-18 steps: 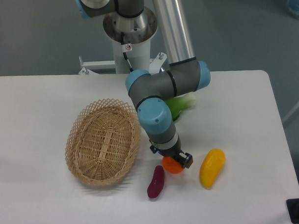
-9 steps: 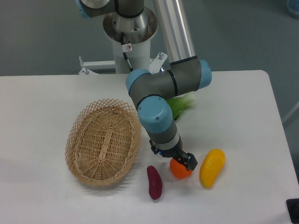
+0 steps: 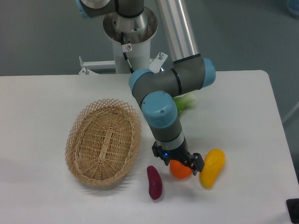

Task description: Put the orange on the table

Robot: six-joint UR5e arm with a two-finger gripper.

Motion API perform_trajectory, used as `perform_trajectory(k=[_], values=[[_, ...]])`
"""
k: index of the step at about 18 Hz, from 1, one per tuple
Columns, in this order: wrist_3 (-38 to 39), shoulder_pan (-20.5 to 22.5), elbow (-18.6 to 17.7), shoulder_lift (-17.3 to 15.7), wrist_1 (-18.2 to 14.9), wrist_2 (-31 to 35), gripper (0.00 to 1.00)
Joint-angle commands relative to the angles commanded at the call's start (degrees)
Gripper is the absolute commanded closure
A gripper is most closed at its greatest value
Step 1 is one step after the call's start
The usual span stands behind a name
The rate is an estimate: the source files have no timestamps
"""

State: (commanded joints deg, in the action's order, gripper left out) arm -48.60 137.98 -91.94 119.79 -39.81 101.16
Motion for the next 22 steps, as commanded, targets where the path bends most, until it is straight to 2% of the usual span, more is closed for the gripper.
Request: perform_trajectory(k=[3, 6, 10, 13, 15, 17, 20, 22], values=[[0.0, 0.3, 0.8, 0.5, -0.1, 0.4, 0.00], [-0.3, 2.5, 2.5, 0.4, -0.4, -0.2, 0.00], [-1.2, 6.7, 3.8, -0.1, -0.9, -4.3, 0.00], [-3.7, 7.9, 4.6, -0.2, -1.8, -5.8, 0.00], [-4.0, 9.0, 6.3, -0.3, -5.7, -6.9, 0.00], [-6.4, 11.2, 10.3, -0.4, -13.5, -12.0, 0.00], [-11.3, 13.0, 14.4, -0.4, -22.8, -13.8, 0.00], [-14.9, 13.5, 13.6, -1.1, -23.9, -14.6, 0.00]])
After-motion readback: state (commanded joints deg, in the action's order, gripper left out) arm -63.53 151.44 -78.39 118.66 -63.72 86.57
